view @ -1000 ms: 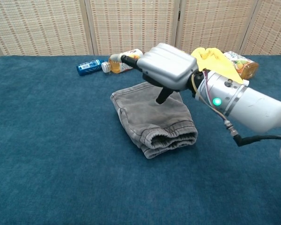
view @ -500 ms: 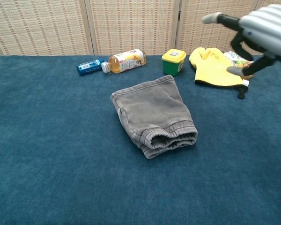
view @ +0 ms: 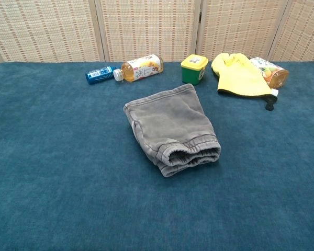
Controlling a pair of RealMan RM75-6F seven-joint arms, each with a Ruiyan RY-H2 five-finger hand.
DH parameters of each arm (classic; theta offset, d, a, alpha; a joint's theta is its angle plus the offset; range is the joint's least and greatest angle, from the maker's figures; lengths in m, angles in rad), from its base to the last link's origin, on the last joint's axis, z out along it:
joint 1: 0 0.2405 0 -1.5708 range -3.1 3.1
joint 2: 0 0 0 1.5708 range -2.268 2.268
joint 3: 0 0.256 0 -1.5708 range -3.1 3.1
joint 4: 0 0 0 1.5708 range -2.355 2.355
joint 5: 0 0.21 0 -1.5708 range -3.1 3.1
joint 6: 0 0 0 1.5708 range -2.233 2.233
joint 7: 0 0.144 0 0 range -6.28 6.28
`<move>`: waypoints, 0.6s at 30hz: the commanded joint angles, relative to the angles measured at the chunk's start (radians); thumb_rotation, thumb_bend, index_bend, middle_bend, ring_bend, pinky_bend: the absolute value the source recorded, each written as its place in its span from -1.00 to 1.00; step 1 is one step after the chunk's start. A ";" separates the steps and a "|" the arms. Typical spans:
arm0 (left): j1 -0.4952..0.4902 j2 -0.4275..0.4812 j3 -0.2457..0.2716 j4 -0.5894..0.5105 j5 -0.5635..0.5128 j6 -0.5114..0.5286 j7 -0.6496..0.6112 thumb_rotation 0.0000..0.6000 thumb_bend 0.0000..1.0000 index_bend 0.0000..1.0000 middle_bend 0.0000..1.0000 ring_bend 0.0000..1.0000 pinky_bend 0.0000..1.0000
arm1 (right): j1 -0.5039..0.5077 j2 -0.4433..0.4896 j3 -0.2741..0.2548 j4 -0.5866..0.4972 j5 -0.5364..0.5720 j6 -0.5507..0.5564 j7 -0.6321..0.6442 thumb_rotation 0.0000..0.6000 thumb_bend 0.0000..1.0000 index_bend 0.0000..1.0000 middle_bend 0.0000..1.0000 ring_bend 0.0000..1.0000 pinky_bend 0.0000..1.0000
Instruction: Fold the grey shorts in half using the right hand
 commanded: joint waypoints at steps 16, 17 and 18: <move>-0.011 0.002 0.011 -0.038 0.005 -0.006 0.028 1.00 -0.66 -0.72 -0.77 -0.88 -0.43 | -0.188 -0.024 0.007 0.054 -0.028 0.134 0.097 1.00 -0.43 -0.83 -0.55 -0.69 -0.54; -0.011 0.002 0.013 -0.039 0.005 -0.006 0.028 1.00 -0.66 -0.72 -0.77 -0.88 -0.43 | -0.187 -0.020 0.011 0.051 -0.034 0.133 0.096 1.00 -0.43 -0.83 -0.55 -0.69 -0.54; -0.011 0.001 0.015 -0.039 0.006 -0.006 0.028 1.00 -0.66 -0.72 -0.77 -0.88 -0.43 | -0.186 -0.019 0.015 0.049 -0.039 0.131 0.095 1.00 -0.43 -0.82 -0.55 -0.69 -0.54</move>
